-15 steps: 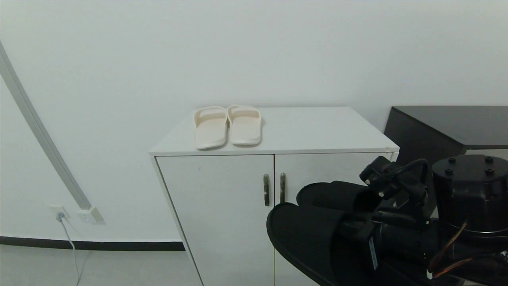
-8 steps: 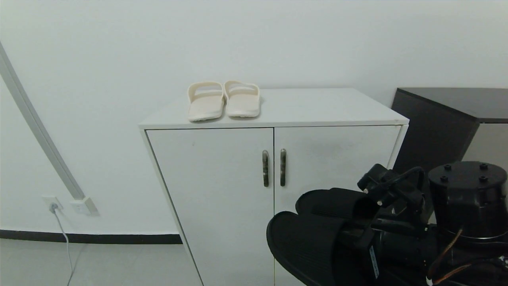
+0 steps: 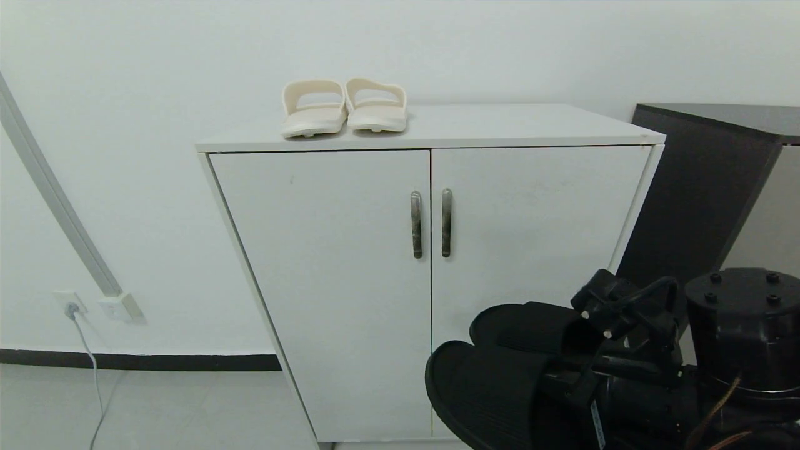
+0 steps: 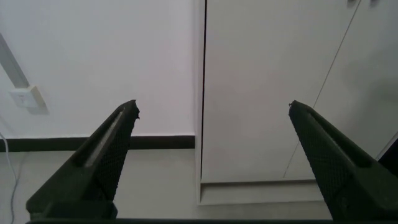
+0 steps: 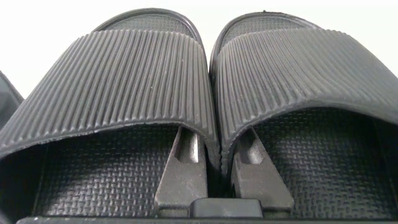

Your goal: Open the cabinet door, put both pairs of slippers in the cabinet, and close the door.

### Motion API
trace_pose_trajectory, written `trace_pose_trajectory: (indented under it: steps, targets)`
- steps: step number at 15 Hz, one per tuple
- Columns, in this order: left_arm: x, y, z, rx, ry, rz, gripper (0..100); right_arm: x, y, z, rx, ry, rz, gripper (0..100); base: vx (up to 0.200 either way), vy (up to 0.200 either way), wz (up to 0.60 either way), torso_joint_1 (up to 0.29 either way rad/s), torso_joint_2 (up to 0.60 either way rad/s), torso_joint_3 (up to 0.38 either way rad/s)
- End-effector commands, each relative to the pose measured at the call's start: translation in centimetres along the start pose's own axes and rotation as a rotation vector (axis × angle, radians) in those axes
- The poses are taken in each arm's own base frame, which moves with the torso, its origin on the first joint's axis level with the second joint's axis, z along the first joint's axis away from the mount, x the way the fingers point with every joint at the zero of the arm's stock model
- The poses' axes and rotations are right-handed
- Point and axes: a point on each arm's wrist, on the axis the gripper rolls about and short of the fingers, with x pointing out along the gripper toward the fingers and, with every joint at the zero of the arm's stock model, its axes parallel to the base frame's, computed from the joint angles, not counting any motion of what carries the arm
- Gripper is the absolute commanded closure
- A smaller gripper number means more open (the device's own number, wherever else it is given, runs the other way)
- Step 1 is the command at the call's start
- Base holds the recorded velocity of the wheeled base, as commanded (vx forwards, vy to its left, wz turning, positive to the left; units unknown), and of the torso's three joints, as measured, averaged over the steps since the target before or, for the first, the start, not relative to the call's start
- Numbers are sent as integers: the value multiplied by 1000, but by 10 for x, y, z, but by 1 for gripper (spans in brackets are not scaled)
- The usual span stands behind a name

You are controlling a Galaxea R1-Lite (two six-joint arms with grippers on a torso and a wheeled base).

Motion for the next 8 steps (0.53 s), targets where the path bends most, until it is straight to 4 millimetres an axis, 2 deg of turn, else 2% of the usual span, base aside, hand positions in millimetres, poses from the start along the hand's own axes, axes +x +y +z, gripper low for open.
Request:
trace_pose_trajectory:
  steps: [1,8]
  targets:
    - [0,0,0,-3,1,-1,0,-2,0,-1,0,0,1,100,0,0,0,0,0,0]
    - [0,0,2,18,-6,4,0,2,1,-5,-22,14,8,100,0,0,0,0,0,0]
